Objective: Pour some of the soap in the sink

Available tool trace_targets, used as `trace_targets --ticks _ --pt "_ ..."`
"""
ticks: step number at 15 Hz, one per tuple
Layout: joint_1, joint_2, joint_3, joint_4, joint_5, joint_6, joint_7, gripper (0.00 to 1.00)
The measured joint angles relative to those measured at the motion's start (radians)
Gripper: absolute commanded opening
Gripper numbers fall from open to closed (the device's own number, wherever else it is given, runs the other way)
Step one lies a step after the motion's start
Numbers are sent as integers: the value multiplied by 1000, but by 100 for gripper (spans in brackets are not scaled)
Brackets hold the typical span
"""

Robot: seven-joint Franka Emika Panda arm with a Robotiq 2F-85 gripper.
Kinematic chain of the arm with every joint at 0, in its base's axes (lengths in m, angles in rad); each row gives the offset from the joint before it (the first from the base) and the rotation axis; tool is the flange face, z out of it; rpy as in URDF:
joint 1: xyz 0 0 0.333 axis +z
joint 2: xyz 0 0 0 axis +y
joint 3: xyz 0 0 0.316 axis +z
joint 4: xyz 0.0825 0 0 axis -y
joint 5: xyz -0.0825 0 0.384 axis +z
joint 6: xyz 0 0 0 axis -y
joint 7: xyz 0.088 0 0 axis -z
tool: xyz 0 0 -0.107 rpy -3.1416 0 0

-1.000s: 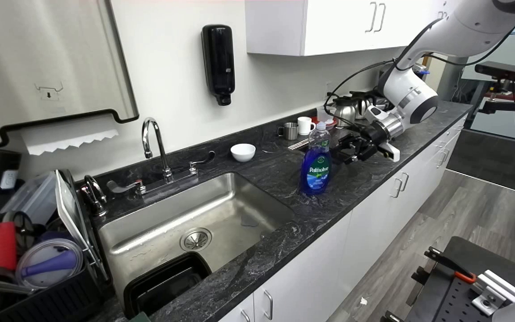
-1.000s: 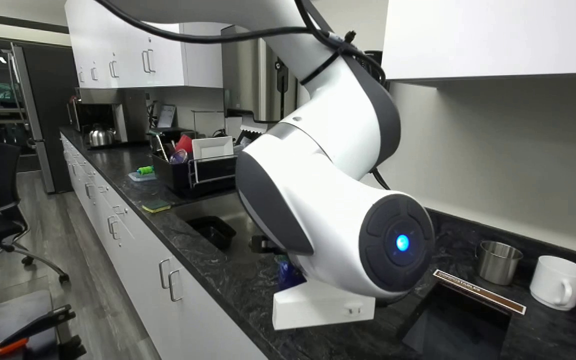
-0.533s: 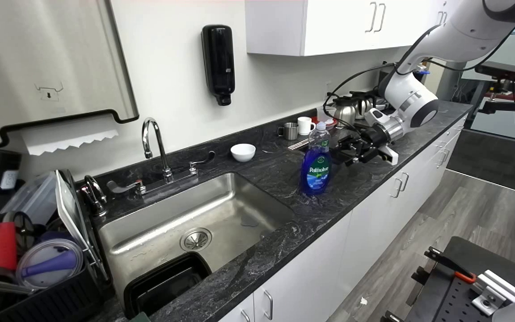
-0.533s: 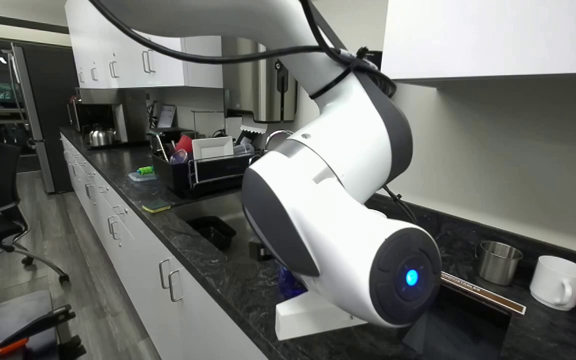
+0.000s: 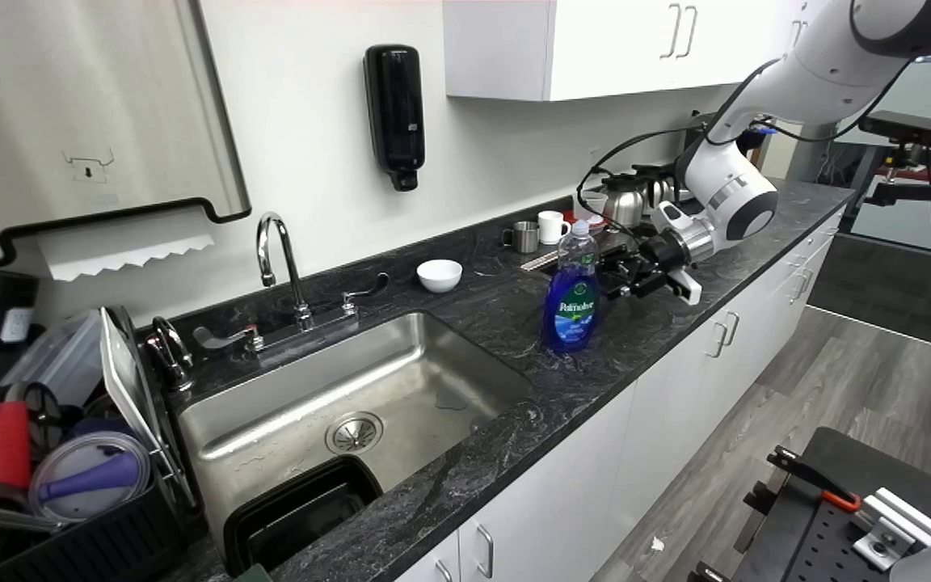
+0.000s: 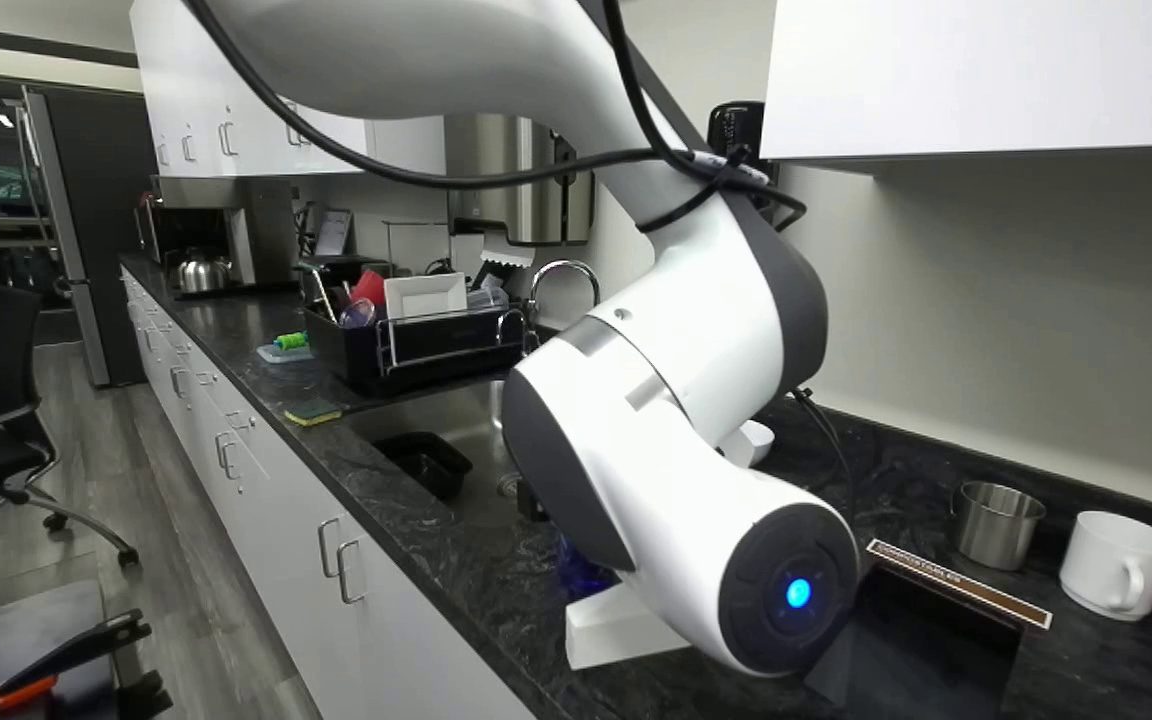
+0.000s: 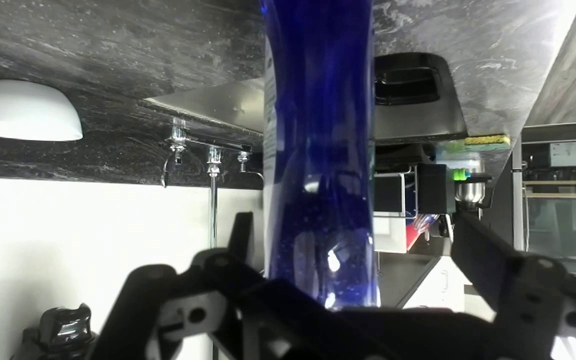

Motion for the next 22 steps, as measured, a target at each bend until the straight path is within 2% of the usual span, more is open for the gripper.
trace_targets --ticks 10,22 --pt "17 54 24 94 34 0 -2 100" --pt "16 131 20 93 33 0 -3 100"
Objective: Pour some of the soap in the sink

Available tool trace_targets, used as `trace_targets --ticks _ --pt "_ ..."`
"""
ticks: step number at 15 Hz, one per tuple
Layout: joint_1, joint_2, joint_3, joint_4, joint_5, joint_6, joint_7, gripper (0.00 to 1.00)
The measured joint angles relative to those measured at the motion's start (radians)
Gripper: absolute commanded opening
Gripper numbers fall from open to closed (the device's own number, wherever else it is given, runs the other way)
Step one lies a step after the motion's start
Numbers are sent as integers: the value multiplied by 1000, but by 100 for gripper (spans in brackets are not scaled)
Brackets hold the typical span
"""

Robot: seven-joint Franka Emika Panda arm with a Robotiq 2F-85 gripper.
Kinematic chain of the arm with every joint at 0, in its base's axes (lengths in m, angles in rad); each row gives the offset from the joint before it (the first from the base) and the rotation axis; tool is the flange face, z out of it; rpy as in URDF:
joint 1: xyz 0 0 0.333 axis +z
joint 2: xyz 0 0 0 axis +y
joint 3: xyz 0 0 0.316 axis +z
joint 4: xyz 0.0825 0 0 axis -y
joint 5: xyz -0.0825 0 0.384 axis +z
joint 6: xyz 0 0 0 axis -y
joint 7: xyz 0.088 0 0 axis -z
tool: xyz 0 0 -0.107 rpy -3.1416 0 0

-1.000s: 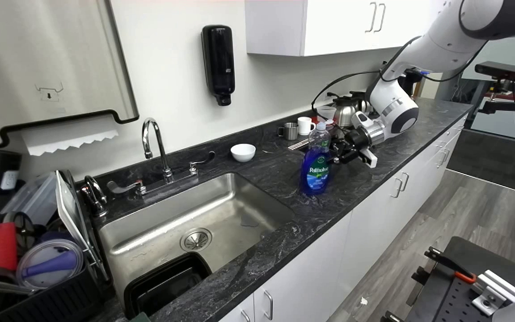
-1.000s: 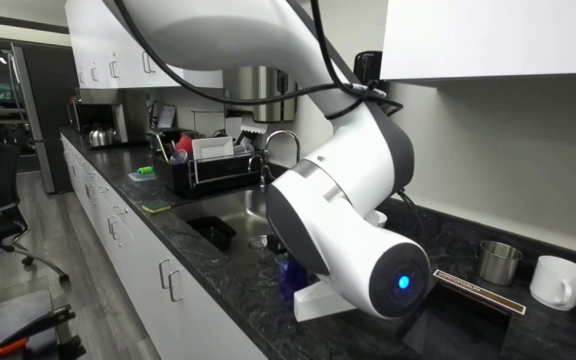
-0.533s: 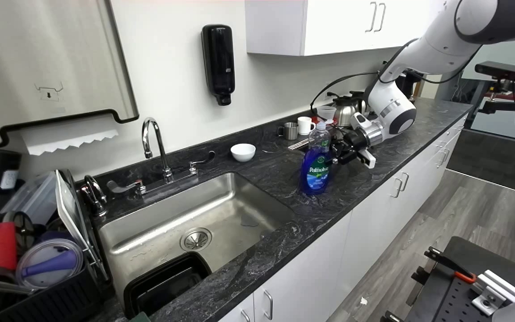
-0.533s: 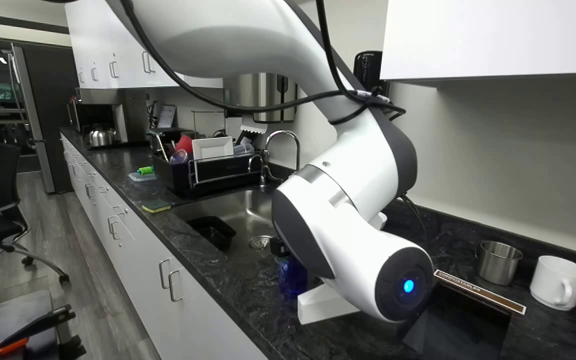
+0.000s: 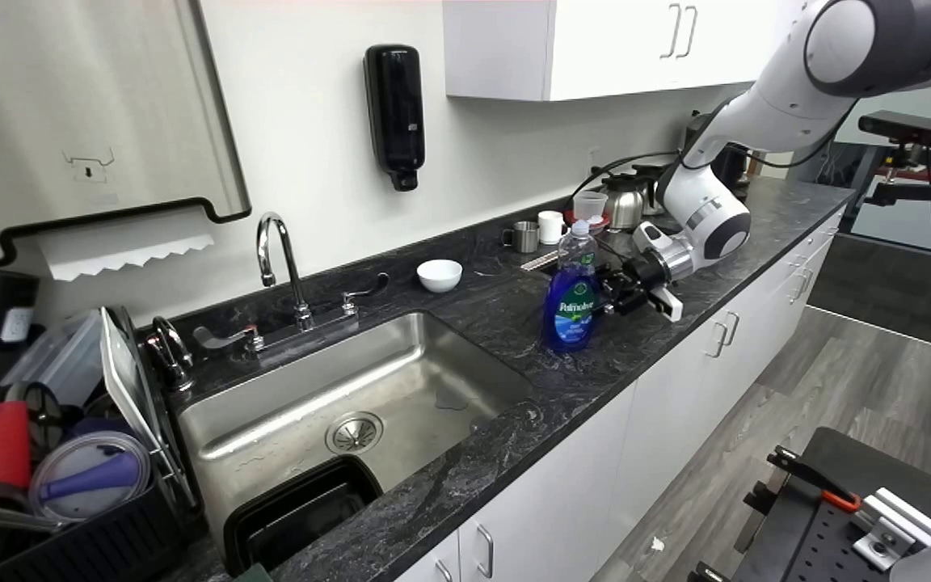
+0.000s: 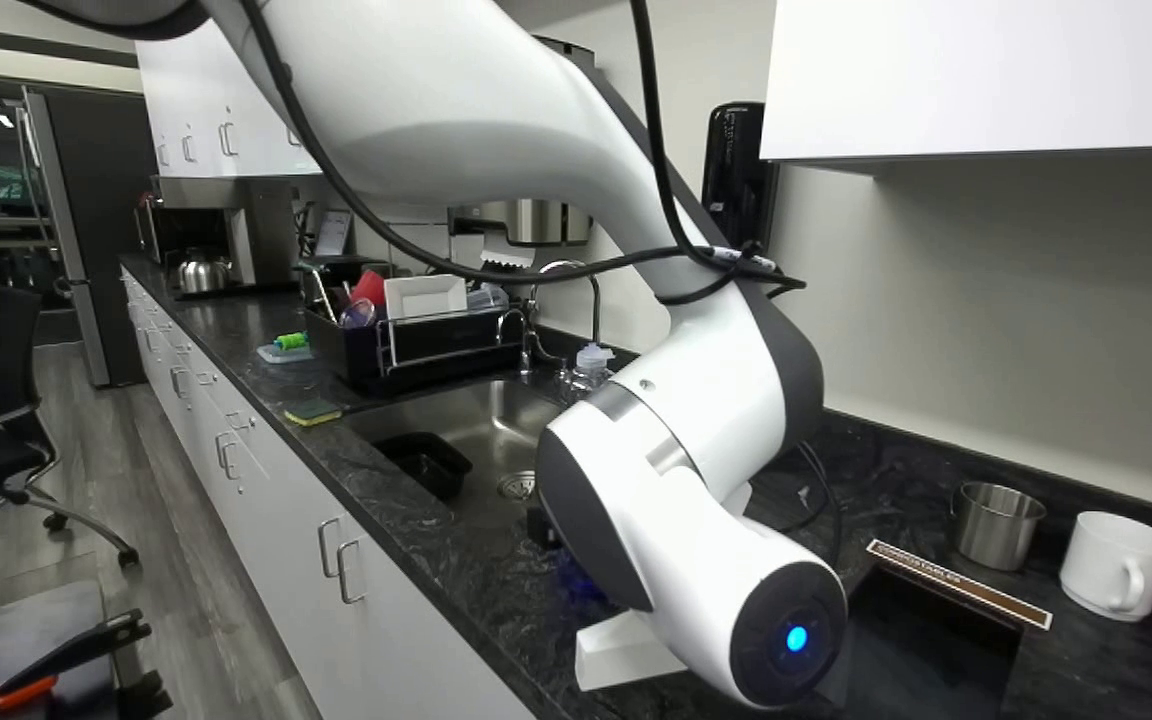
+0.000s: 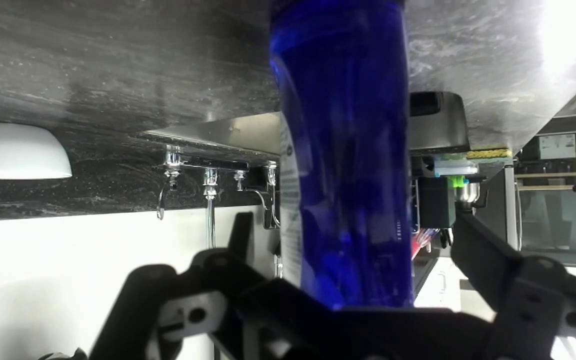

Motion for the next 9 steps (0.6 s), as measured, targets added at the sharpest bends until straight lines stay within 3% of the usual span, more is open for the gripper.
trace_targets --ticks 4,5,7,9 --pt "0 0 0 0 -1 0 0 98" --pt "1 0 0 0 -1 0 0 73" --pt "1 0 0 0 -1 0 0 71" --pt "1 0 0 0 -1 0 0 56"
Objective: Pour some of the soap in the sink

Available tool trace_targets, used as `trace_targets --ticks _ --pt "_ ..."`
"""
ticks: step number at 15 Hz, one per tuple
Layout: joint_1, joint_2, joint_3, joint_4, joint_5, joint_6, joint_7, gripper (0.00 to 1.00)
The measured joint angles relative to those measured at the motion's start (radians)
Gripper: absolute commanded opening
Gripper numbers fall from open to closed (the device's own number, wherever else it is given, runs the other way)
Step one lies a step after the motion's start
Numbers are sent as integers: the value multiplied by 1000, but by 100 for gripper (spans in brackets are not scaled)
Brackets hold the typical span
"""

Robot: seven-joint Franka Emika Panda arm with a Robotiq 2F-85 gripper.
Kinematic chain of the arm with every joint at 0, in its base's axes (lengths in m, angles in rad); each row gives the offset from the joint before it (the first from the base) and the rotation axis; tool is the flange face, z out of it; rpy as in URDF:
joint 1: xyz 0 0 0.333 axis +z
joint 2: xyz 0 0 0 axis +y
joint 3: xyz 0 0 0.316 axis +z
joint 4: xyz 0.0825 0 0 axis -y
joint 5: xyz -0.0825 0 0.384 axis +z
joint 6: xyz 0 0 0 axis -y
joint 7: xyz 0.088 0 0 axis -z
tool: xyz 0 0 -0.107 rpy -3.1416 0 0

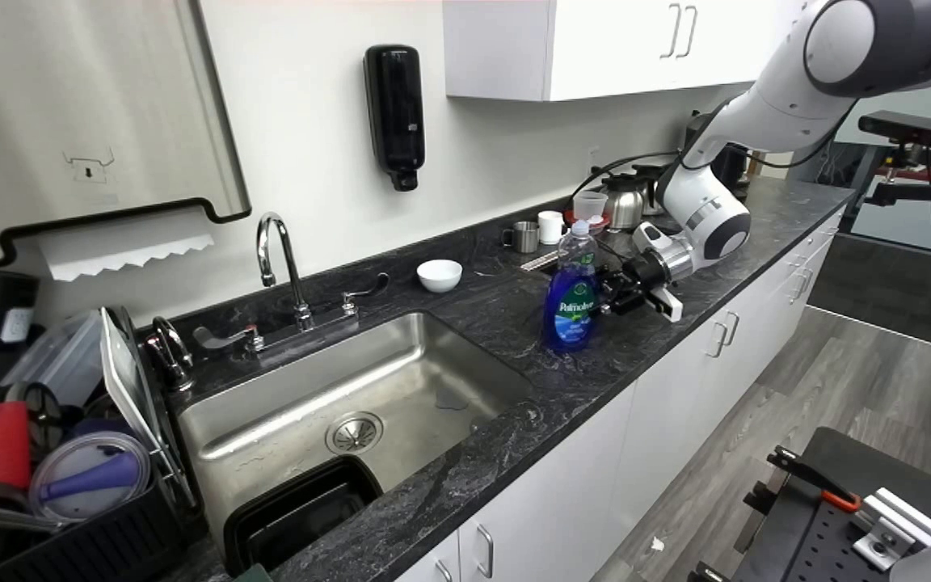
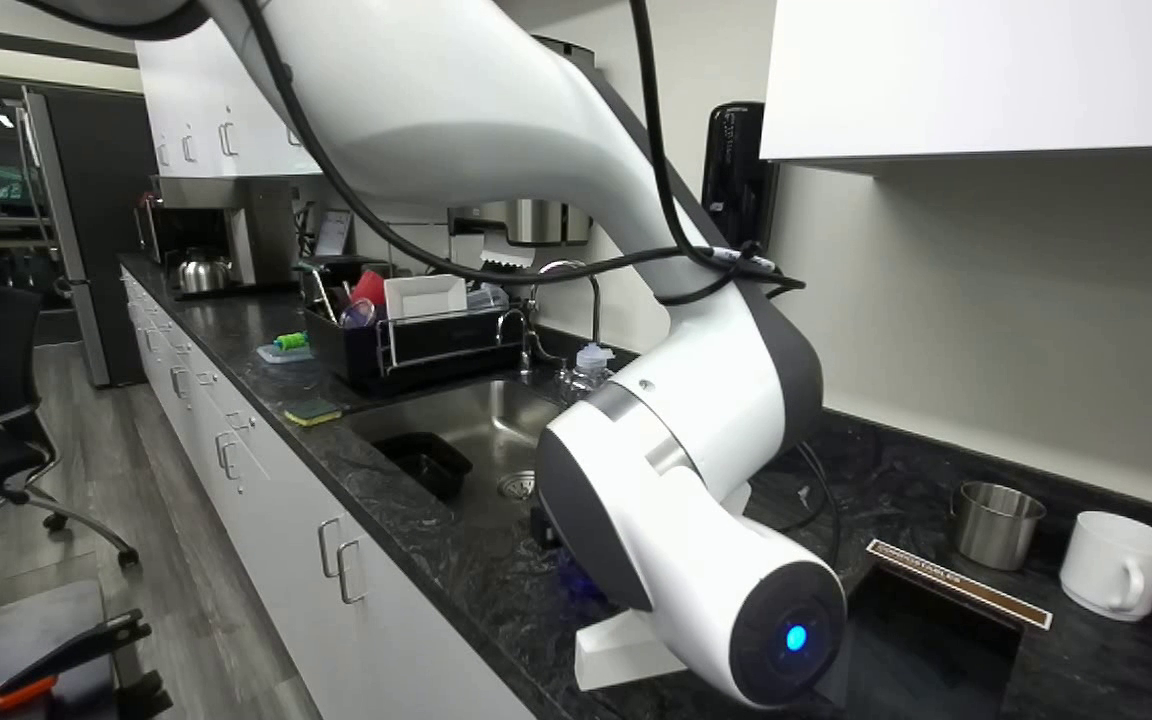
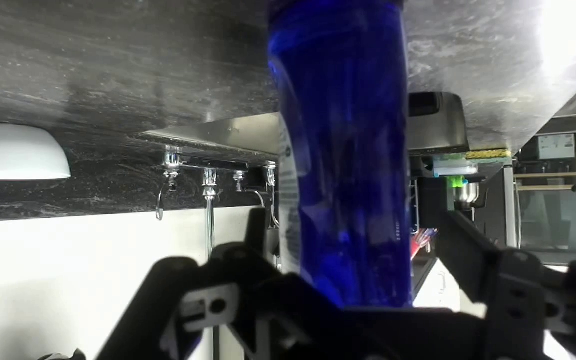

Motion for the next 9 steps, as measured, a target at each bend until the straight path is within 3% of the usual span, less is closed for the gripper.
trace_targets --ticks 5,9 --pt "0 0 0 1 0 0 0 25" --pt "3 -1 0 1 -2 0 0 14"
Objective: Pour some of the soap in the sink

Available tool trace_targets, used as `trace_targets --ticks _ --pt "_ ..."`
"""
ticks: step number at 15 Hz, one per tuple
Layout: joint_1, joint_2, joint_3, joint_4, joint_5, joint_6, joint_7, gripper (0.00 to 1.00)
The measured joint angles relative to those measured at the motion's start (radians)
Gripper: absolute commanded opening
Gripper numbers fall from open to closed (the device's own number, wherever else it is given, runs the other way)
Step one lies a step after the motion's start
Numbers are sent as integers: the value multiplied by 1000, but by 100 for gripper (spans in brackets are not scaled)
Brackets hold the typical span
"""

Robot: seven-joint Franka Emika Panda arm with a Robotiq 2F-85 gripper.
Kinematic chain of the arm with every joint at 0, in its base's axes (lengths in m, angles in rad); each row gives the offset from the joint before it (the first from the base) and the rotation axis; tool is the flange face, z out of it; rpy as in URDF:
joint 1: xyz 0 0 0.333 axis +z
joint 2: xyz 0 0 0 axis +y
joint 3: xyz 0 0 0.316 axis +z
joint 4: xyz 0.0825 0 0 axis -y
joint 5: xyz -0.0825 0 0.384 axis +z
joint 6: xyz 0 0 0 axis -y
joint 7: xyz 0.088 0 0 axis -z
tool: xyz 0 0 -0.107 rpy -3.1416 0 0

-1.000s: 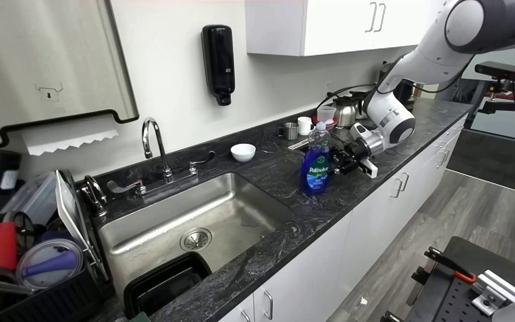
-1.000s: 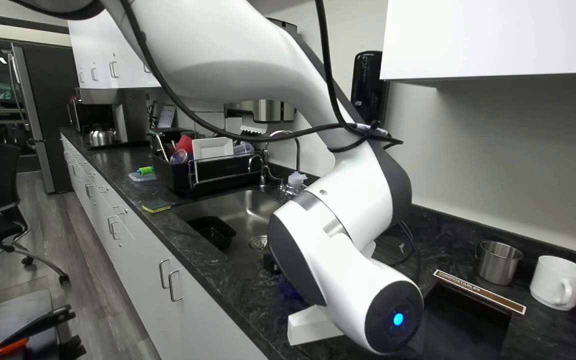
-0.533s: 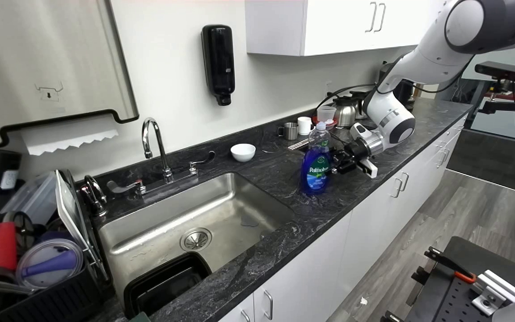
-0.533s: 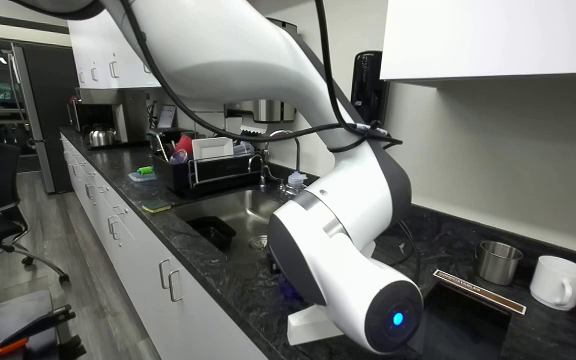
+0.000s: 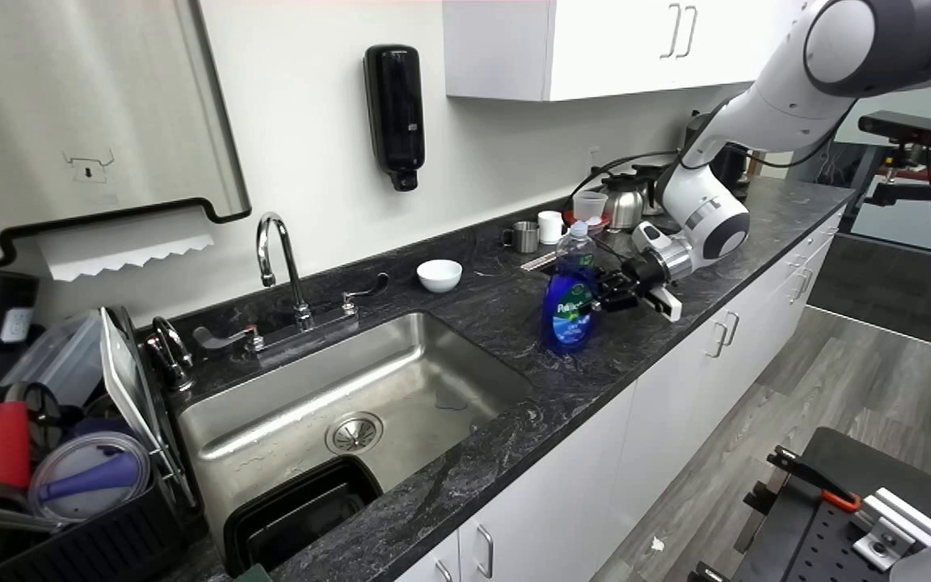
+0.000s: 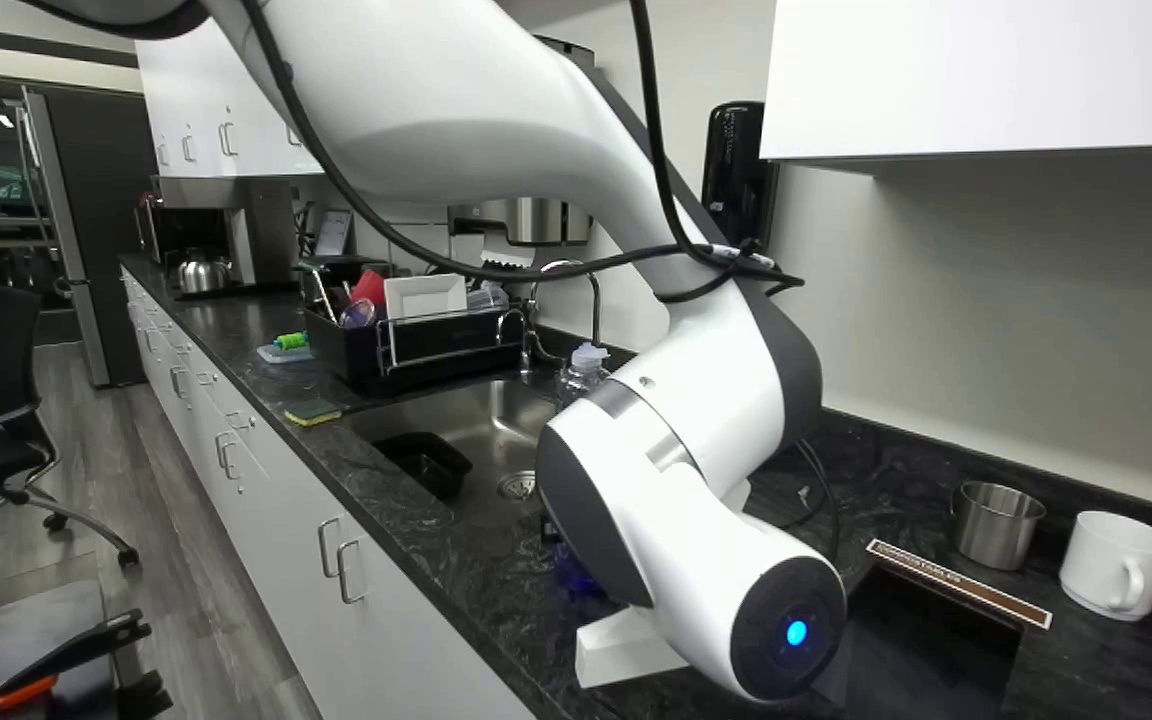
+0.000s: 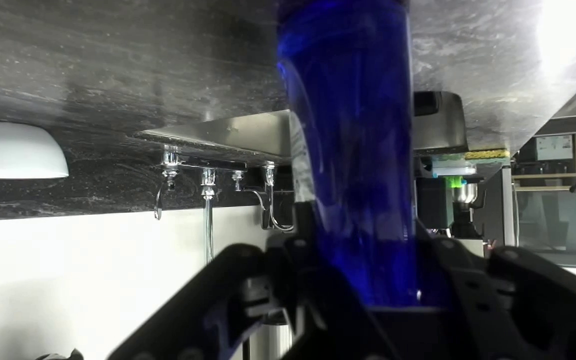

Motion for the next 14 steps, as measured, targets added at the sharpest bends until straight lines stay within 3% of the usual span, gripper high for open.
trace_targets --ticks 5,14 --pt "33 -16 -1 -1 -38 21 0 11" --pt "158 -117 6 -40 -221 143 31 11"
